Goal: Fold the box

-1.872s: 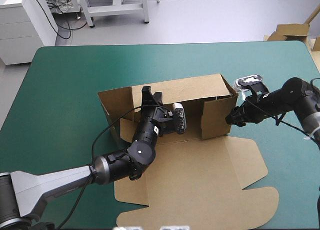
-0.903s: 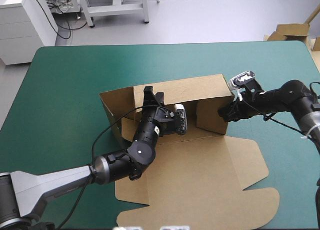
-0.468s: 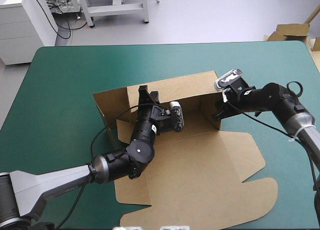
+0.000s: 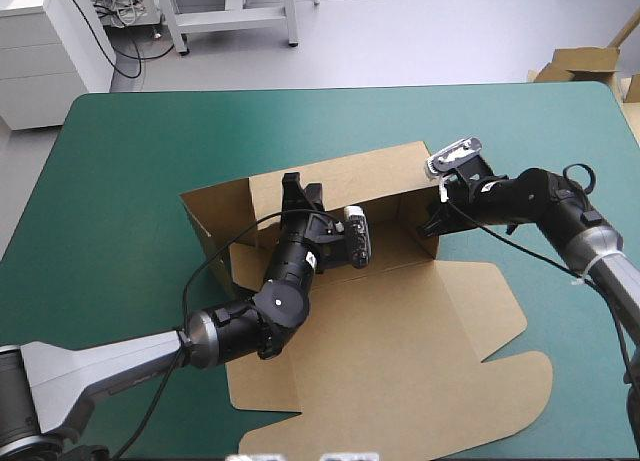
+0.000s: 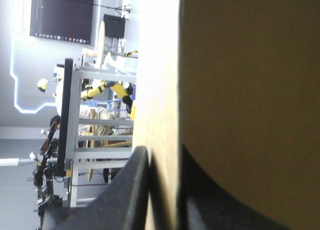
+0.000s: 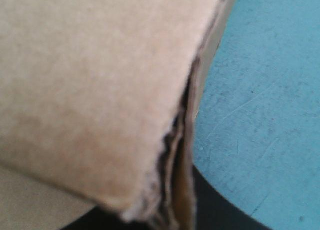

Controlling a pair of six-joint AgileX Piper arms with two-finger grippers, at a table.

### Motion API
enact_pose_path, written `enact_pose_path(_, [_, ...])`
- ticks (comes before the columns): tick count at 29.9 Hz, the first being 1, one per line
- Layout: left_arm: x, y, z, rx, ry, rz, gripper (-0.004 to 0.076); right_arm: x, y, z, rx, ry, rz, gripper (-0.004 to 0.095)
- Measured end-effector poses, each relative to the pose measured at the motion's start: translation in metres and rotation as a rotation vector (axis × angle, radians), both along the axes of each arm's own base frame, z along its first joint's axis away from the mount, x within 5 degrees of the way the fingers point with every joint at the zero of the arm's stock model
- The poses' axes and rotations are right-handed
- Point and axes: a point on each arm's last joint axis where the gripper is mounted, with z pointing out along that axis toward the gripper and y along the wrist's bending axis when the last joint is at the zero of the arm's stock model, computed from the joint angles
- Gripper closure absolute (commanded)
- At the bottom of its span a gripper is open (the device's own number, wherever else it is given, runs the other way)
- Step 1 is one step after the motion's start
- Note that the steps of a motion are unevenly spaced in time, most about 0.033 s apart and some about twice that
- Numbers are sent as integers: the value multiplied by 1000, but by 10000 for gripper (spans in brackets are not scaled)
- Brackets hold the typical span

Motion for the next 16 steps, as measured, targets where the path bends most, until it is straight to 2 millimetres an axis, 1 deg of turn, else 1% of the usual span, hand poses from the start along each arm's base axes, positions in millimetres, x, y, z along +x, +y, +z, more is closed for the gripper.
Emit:
enact_pose_path(2, [-1, -2, -1, -5, 10, -22, 364, -1, 2, 0, 10, 7, -3, 907])
enact_pose_path(3, [-3, -4, -1, -5, 15, -35, 340, -1, 3, 0, 14, 12, -7, 907])
enact_pose_path(4, [-4, -6, -2, -6, 18, -45, 332, -1, 3, 0, 18, 19, -11, 907])
enact_pose_path(10, [-21, -21, -5, -1, 28, -118, 337, -2, 4, -1, 26, 45, -51, 907])
enact_pose_path(13, [-35, -29, -4, 25, 1, -145, 339, -2, 4, -1, 34, 54, -70, 907])
enact_pose_path(16, [-57, -39, -1, 65, -49, -168, 358, -2, 3, -1, 37, 60, -83, 907])
